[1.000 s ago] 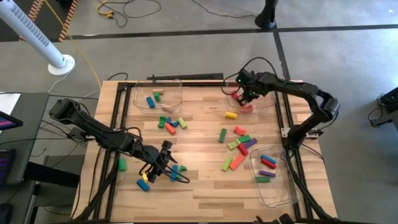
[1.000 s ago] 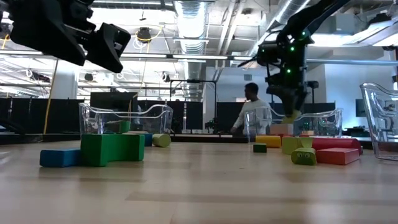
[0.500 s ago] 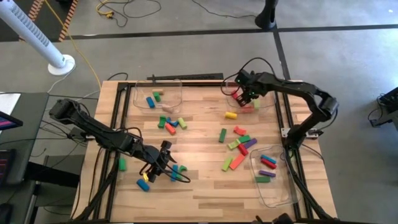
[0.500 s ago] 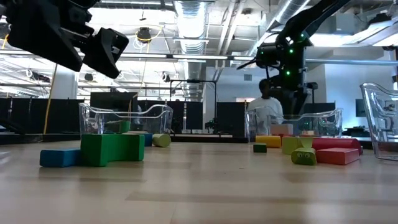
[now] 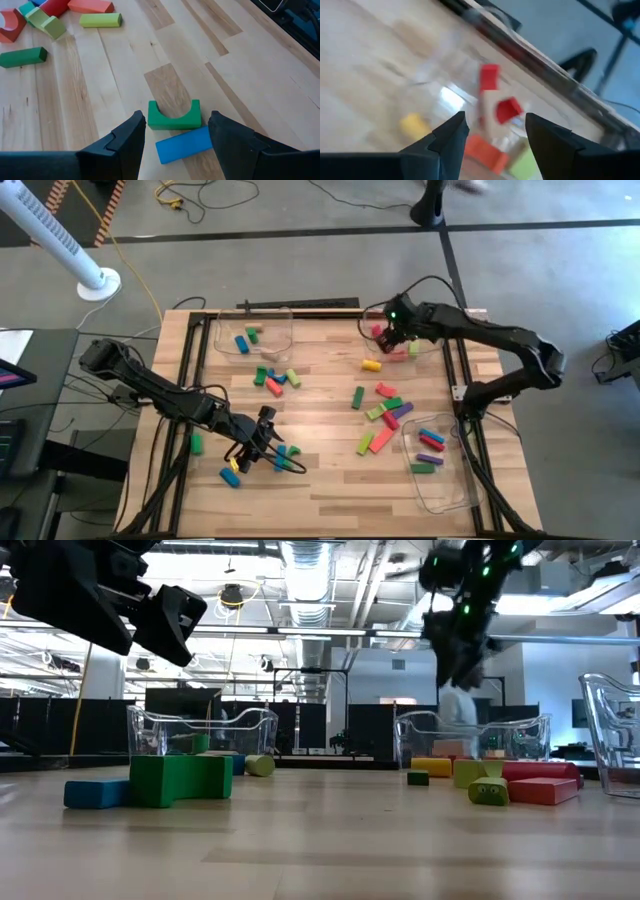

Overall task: Sort blocks by size
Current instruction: Put the blue cylinder block into the top left transparent bin

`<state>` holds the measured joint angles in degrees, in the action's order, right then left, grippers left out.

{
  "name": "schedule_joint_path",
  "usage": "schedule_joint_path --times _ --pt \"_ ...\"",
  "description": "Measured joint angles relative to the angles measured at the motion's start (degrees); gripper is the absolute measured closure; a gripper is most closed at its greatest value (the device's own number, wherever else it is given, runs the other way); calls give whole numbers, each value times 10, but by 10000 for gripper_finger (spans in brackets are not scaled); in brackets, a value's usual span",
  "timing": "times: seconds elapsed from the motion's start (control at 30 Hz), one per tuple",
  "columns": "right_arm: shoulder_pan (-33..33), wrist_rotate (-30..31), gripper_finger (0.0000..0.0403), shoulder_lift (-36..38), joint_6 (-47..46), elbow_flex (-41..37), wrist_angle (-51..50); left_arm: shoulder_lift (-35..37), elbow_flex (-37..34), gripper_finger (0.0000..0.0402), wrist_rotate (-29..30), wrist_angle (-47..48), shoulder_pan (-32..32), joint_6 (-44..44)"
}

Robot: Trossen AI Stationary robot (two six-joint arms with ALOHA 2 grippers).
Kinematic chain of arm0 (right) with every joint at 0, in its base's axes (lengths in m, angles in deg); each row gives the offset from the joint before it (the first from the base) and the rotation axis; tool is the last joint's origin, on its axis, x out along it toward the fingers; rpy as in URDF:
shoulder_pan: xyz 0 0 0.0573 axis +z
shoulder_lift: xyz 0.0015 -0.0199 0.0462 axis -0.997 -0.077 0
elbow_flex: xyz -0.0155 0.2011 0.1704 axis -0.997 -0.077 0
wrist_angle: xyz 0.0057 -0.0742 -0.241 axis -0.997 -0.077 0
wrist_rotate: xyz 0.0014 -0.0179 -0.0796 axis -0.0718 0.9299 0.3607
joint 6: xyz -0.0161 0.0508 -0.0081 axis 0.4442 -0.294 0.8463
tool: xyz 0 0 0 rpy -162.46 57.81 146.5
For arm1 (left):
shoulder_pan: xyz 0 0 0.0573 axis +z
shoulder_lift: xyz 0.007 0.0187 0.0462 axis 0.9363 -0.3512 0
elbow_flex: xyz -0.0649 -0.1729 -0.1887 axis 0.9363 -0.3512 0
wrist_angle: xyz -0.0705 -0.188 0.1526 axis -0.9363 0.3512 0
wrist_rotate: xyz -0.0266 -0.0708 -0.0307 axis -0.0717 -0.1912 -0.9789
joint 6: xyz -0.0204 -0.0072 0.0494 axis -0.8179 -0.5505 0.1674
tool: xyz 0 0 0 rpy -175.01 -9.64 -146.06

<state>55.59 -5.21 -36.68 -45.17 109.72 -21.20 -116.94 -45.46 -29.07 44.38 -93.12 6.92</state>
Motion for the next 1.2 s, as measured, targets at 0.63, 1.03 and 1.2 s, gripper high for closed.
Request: schedule_joint_path --times 0.63,1.03,1.2 --pt "465 17 168 19 -93 0 64 1 0 194 16 6 0 -6" --pt "609 28 168 -88 -81 0 164 76 21 194 70 102 -32 -33" --pt "631 28 168 -128 -73 0 185 100 21 194 22 193 -91 -145"
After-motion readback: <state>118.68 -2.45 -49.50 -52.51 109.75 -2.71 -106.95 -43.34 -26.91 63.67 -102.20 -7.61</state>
